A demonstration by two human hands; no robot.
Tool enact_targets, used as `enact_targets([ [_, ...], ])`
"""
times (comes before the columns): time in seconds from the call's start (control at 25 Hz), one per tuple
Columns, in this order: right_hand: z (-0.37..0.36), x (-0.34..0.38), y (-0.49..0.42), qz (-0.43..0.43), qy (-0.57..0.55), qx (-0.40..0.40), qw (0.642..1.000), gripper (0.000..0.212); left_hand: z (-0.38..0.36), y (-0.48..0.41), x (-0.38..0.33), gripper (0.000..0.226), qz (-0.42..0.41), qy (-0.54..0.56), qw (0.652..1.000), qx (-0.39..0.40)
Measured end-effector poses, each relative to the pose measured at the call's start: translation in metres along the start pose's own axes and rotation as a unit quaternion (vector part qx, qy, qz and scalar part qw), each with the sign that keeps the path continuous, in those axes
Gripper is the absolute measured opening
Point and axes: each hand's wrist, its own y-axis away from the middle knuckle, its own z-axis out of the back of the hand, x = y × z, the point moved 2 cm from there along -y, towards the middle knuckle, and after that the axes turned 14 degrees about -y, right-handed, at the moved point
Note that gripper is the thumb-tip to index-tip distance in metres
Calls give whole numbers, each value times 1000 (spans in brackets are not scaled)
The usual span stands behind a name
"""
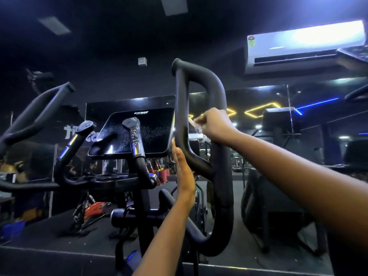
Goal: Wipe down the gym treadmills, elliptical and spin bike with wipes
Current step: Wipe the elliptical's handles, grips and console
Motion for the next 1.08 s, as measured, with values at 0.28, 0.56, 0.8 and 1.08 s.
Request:
enact_targets([
  [0.28, -42, -12, 20, -57, 2, 28, 998, 23, 6, 1, -2, 77, -11, 25, 999, 29],
  [0.56, -14, 6, 55, 124, 313, 229, 913, 25, 8, 3, -7, 59, -10, 11, 1000, -7],
  [0.8, 16, 9, 0, 112, 182, 44, 976, 23, 22, -34, -34, 68, -25, -77, 996, -26],
  [1.08, 2, 19, -78, 156, 29, -114, 981, 33, 9, -75, -65, 62, -21, -77, 997, -20],
])
